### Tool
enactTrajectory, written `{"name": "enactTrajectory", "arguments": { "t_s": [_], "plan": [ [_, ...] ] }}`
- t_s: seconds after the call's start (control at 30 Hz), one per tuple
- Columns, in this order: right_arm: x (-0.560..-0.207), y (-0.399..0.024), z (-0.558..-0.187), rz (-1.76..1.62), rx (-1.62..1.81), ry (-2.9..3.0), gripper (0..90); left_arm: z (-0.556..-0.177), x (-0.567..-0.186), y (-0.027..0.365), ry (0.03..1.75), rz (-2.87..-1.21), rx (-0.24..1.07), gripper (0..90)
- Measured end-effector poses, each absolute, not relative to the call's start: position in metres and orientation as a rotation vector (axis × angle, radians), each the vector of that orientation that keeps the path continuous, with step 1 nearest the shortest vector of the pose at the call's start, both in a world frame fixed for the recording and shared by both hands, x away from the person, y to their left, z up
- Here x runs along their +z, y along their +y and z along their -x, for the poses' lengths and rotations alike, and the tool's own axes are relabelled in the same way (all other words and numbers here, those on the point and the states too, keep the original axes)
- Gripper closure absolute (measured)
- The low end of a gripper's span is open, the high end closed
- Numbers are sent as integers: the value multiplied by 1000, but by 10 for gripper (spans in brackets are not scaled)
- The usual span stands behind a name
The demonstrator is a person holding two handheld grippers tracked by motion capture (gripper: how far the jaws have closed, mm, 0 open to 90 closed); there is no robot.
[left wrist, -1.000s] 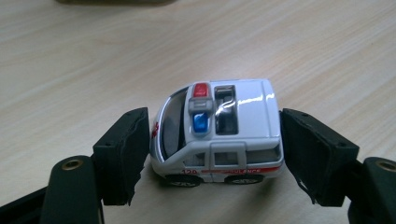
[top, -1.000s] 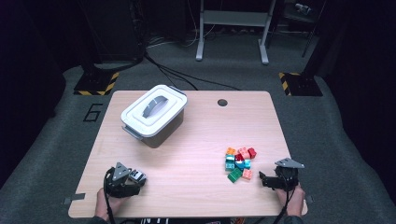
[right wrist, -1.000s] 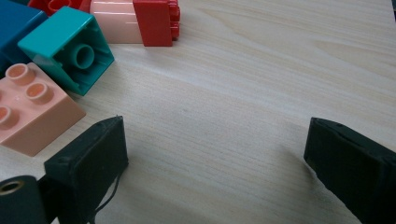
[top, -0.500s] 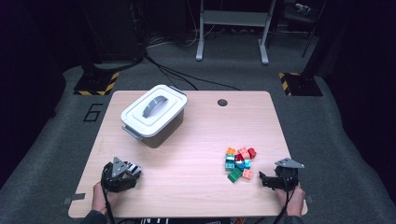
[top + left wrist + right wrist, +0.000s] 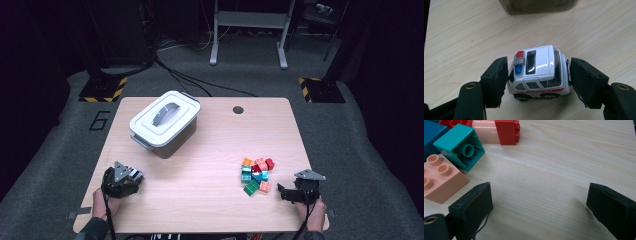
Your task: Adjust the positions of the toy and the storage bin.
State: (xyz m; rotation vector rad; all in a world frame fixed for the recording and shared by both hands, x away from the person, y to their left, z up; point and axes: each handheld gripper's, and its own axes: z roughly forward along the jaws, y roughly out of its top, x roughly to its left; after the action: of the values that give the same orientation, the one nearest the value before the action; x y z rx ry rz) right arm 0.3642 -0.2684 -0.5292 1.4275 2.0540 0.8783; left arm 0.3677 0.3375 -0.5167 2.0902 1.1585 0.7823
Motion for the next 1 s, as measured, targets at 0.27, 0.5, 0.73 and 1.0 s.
{"name": "enactTrajectory", "arguments": {
  "t_s": [0.27, 0.5, 0.73, 1.0],
  "plan": [
    [-529, -268, -364, -1429, 881, 2056, 56, -369, -516, 337, 1186, -2076, 746, 234],
    [-529, -269, -364, -1433, 879, 2055, 57, -371, -504, 343, 1221, -2037, 645, 143],
    [-529, -269, -364, -1440, 882, 2059, 58, -374, -489, 343, 1232, -1992, 590, 90],
    [-529, -269, -365, -1449, 891, 2059, 58, -384, -457, 339, 1189, -1967, 548, 61]
  ]
}}
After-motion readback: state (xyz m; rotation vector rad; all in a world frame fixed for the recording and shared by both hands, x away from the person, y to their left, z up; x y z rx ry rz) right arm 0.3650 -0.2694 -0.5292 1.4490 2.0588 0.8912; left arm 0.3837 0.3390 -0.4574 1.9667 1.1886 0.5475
